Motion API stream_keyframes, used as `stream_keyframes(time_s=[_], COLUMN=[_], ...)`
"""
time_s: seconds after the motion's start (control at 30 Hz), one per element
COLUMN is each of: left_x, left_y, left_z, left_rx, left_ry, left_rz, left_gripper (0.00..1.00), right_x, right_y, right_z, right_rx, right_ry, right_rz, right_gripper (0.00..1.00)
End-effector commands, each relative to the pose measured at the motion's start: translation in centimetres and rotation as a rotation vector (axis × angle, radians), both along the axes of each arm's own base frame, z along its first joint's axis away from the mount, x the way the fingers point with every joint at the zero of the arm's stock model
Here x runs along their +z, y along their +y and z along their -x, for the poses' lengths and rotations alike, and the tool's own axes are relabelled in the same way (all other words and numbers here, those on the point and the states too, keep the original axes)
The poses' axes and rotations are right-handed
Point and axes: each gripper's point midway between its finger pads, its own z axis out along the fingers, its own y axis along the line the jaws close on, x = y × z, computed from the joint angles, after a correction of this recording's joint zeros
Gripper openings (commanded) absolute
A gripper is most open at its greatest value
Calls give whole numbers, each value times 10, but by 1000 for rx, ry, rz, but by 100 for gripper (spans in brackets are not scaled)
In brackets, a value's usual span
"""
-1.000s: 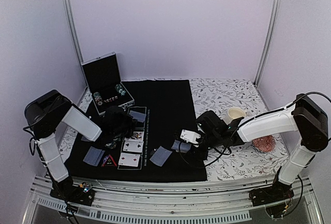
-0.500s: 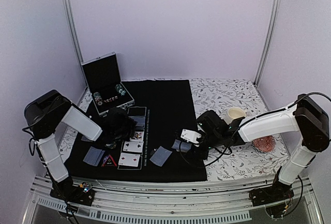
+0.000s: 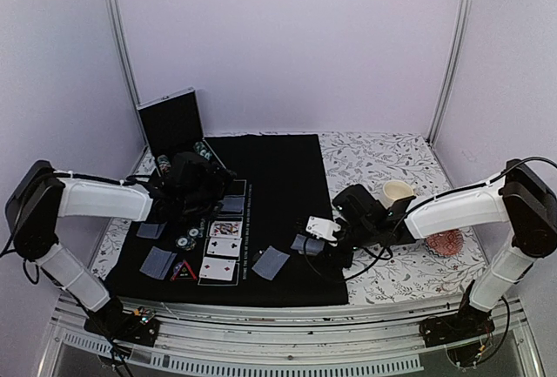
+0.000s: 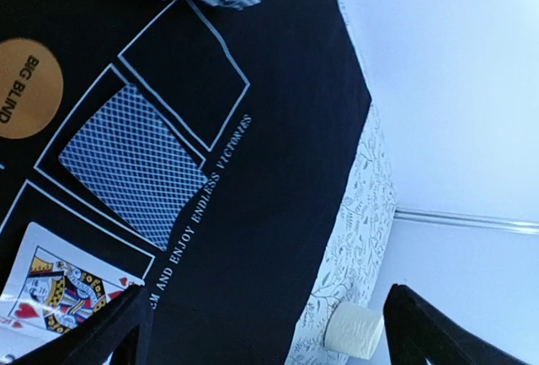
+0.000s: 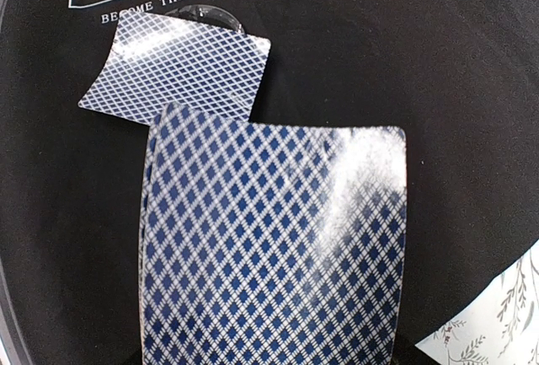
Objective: Distribute texas hold em gaming equipment
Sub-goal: Distribute the poker card in the community card area, then pick up the poker card from the dealer area.
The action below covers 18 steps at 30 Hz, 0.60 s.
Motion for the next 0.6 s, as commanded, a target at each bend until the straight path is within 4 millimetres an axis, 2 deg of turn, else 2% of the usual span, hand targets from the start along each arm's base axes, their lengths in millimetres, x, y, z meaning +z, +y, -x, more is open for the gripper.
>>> stream_keyframes(time_s=[0.0, 0.1, 0.17, 0.2, 0.27, 0.37, 0.47, 0.57], left_x=[42, 92, 109, 111, 103, 72, 49, 32], left_y=[7, -9, -30, -40, -59, -68, -74, -79], left_z=[15, 23, 39, 49, 70, 101, 121, 131], left_rx=[-176, -423, -647, -761, -987, -1218, -1354, -1443], left_ry=[-177, -456, -564, -581, -545, -344, -295, -271], left_rz=[-272, -471, -562, -579, -582, -553, -494, -467], left_gripper=[98, 98, 96, 92, 88, 80, 70, 67], right_x=[17, 18, 17, 15, 12, 7, -2, -4], right_y=[-2, -4, -5, -5, -7, -9, -9, -8], right_z=[1, 3, 3, 4, 3, 1, 7, 14], right_rx=[-2, -3, -3, -5, -10, -4, 63, 151], right_ry=[-33, -32, -29, -27, -28, -50, -83, -98], right_rz=[-29, -34, -30, -26, -21, -1, 45, 61], right_gripper=[56, 56, 56, 56, 56, 56, 56, 56])
